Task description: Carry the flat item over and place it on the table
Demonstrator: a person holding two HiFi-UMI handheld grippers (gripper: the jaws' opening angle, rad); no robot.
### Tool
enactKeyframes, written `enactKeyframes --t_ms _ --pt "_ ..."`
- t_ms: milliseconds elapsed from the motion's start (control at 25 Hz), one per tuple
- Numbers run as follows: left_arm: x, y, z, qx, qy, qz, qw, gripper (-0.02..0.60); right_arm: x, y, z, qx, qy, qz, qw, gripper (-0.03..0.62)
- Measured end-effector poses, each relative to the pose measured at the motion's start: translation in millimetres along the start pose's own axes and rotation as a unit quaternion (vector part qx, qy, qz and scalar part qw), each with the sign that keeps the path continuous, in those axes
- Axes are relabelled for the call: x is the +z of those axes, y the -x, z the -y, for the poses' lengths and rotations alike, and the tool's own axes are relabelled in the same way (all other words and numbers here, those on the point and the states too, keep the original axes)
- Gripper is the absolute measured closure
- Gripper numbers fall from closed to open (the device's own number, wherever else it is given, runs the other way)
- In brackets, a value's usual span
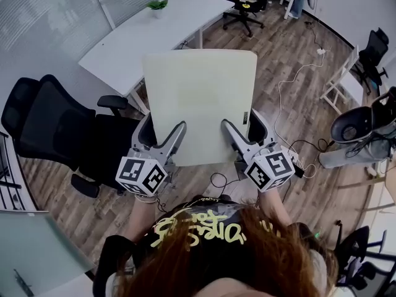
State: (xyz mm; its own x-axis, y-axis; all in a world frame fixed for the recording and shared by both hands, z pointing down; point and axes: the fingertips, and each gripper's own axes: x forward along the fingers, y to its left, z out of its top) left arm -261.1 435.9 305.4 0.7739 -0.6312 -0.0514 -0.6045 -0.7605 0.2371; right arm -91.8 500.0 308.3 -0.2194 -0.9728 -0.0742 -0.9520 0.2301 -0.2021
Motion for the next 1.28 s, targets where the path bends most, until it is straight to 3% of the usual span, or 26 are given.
enactKeyframes --t_ms 640,1280 --pt "5 22 -24 -0.037 0.0 -0.005 0.9993 0.178 -9 -2 -37 -0.035 0.001 0.006 0.999 0.258" --pt "3 -18 -36 -0.034 -0.003 -0.002 0.9994 0.176 -8 -30 -5 -0.029 0.0 0.01 1.0 0.258"
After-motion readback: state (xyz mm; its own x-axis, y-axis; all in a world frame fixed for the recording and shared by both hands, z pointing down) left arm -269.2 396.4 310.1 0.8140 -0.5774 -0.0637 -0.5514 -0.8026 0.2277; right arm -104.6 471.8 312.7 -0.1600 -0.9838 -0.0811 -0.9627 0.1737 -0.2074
